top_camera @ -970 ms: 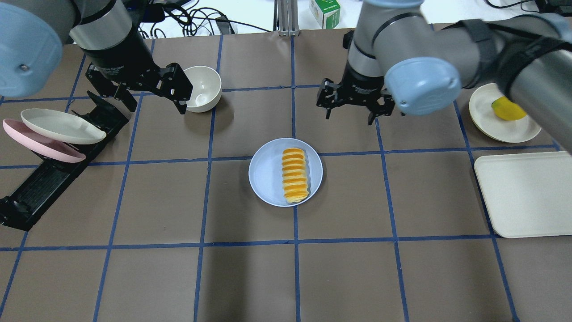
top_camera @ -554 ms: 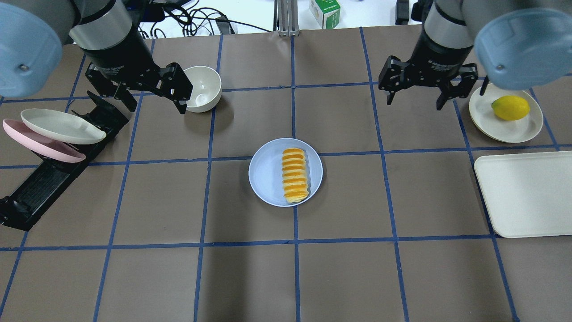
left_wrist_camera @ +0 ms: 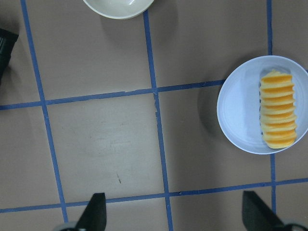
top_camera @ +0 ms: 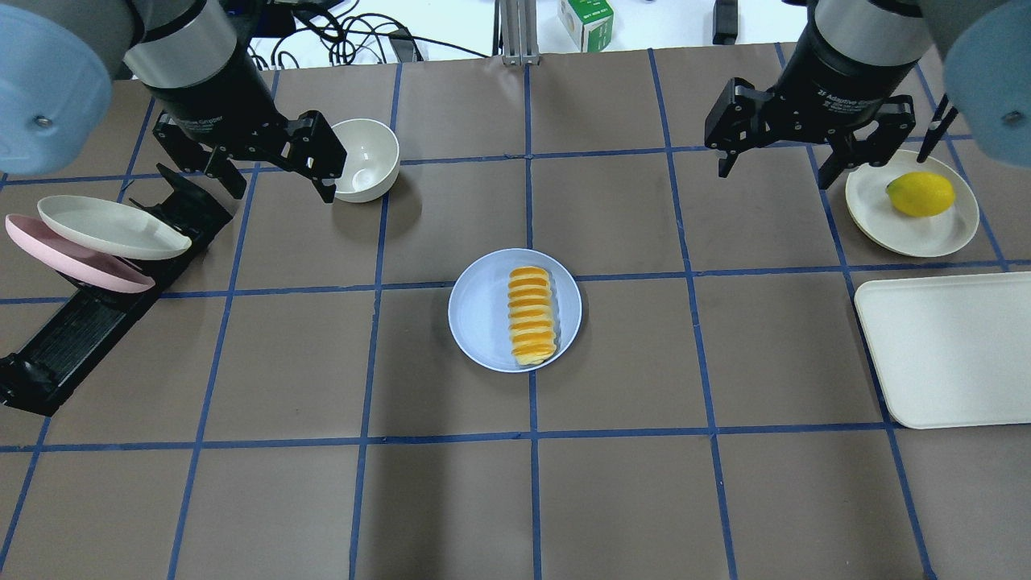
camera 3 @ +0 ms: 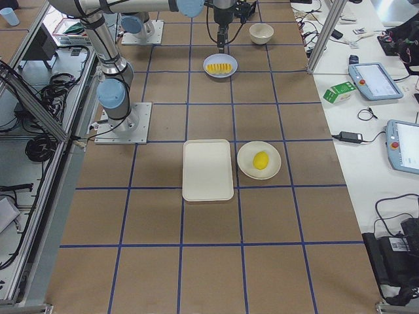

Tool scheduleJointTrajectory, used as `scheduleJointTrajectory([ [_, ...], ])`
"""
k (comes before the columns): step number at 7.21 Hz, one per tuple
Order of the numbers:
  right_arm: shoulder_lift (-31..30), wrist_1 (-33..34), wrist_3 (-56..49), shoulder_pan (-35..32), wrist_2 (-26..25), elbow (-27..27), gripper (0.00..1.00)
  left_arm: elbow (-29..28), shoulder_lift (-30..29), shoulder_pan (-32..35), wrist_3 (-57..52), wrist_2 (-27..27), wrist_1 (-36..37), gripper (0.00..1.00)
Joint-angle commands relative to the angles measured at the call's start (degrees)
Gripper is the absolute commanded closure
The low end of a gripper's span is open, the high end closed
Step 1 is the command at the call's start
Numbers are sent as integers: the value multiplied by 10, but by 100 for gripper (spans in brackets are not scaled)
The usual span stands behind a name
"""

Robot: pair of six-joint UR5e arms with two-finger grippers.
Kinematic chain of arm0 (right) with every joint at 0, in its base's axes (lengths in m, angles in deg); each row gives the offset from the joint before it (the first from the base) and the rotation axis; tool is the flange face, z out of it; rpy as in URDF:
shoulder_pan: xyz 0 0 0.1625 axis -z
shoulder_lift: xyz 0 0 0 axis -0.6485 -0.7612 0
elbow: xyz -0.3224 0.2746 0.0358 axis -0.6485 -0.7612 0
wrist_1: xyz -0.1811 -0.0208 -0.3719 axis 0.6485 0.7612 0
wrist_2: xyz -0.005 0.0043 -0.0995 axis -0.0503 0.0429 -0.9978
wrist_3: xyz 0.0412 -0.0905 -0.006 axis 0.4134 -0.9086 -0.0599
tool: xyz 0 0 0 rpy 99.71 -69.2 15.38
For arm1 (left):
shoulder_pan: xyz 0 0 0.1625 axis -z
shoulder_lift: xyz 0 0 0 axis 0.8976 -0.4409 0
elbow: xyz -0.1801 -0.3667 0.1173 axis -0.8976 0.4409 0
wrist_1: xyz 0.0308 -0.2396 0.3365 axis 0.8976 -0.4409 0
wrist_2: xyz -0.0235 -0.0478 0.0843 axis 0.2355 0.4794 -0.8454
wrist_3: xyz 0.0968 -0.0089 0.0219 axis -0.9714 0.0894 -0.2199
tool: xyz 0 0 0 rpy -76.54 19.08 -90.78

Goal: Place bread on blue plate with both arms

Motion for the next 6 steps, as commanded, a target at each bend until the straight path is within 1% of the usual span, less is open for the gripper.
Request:
scheduleJointTrajectory([
  [1, -1, -7, -1, 0, 2, 4, 0, 0, 0, 1, 1, 0, 2, 0],
  [2, 0, -7, -2, 0, -7, 5, 0, 0, 0, 1, 1, 0, 2, 0],
  [6, 3, -10, -1, 0, -8, 7, 0, 0, 0, 0, 1, 0, 5, 0],
])
